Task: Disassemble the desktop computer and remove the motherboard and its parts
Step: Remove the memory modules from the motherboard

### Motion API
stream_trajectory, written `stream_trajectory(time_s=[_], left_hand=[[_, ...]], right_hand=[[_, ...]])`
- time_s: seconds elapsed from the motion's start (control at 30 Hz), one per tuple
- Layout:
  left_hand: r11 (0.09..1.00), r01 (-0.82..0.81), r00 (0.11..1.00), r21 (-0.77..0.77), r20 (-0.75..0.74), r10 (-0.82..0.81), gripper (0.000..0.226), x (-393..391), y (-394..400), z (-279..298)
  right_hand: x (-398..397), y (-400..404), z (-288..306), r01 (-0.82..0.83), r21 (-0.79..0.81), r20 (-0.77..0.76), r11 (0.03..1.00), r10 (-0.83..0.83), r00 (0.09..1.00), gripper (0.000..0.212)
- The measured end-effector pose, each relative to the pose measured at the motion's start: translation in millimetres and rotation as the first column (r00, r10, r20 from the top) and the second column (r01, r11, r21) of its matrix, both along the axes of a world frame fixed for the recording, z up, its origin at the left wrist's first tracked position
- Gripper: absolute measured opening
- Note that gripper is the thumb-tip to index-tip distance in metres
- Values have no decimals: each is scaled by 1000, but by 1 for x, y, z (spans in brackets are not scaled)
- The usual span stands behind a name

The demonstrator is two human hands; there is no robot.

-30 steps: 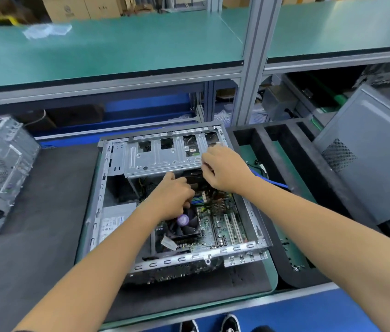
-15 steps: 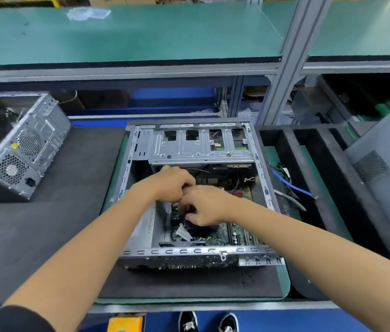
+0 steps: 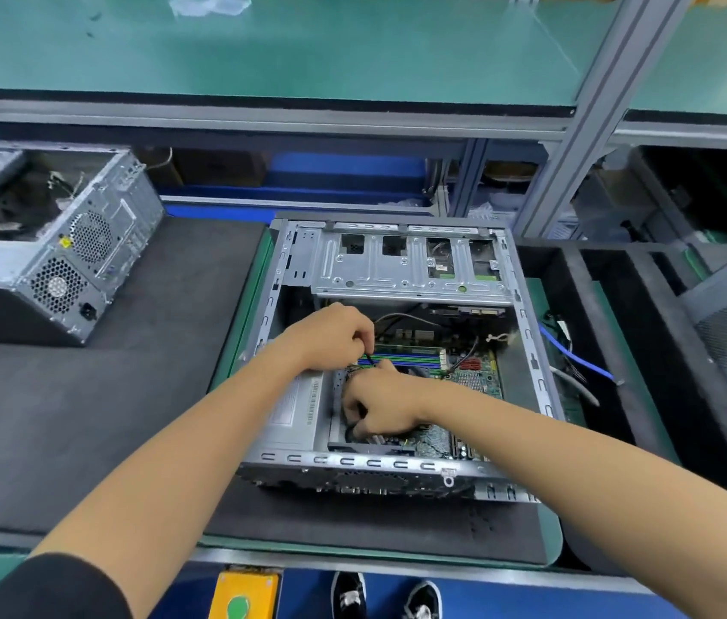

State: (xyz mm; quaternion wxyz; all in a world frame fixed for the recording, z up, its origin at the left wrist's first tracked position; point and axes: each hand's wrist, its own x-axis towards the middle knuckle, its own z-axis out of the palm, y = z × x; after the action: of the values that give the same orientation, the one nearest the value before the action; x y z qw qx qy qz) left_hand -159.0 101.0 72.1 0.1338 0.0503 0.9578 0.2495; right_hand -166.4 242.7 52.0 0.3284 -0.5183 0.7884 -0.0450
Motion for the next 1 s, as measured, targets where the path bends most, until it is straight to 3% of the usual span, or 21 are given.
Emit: stream_trajectory(time_s=[0.1, 0.3, 0.43, 0.53, 0.67, 0.83, 0.9, 1.0], left_hand=[[1000, 4, 1000, -8, -3, -4, 28, 0, 0, 1], [999, 16, 1000, -42, 1, -16, 25, 1, 0, 0], [998, 11, 1000, -67, -6, -12, 22, 1, 0, -2], [998, 13, 1000, -69, 2, -13, 20, -1, 0, -4], [997, 17, 1000, -79, 16, -16, 17, -2, 1, -5], [996, 25, 999, -81, 29, -23, 15, -2, 2, -4], [996, 35, 999, -85, 39, -31, 15, -2, 2, -3], [995, 47, 998, -92, 57, -41, 14, -2, 1, -3]], right_hand=[[1, 1, 5, -3, 21, 99, 1000, 1, 995, 9], [-2, 6, 9, -51, -10, -58, 999, 50, 997, 21], [-3, 13, 7, -63, -73, -78, 995, 58, 995, 13], [-7, 21, 8, -65, -92, -6, 994, 65, 998, 35], [-6, 26, 5, -261, 33, -237, 965, 262, 936, 44], [1, 12, 10, -301, 12, -183, 954, 298, 937, 17], [0, 12, 10, -311, 19, -207, 950, 308, 929, 27], [-3, 21, 3, -314, 68, -255, 947, 321, 912, 66]])
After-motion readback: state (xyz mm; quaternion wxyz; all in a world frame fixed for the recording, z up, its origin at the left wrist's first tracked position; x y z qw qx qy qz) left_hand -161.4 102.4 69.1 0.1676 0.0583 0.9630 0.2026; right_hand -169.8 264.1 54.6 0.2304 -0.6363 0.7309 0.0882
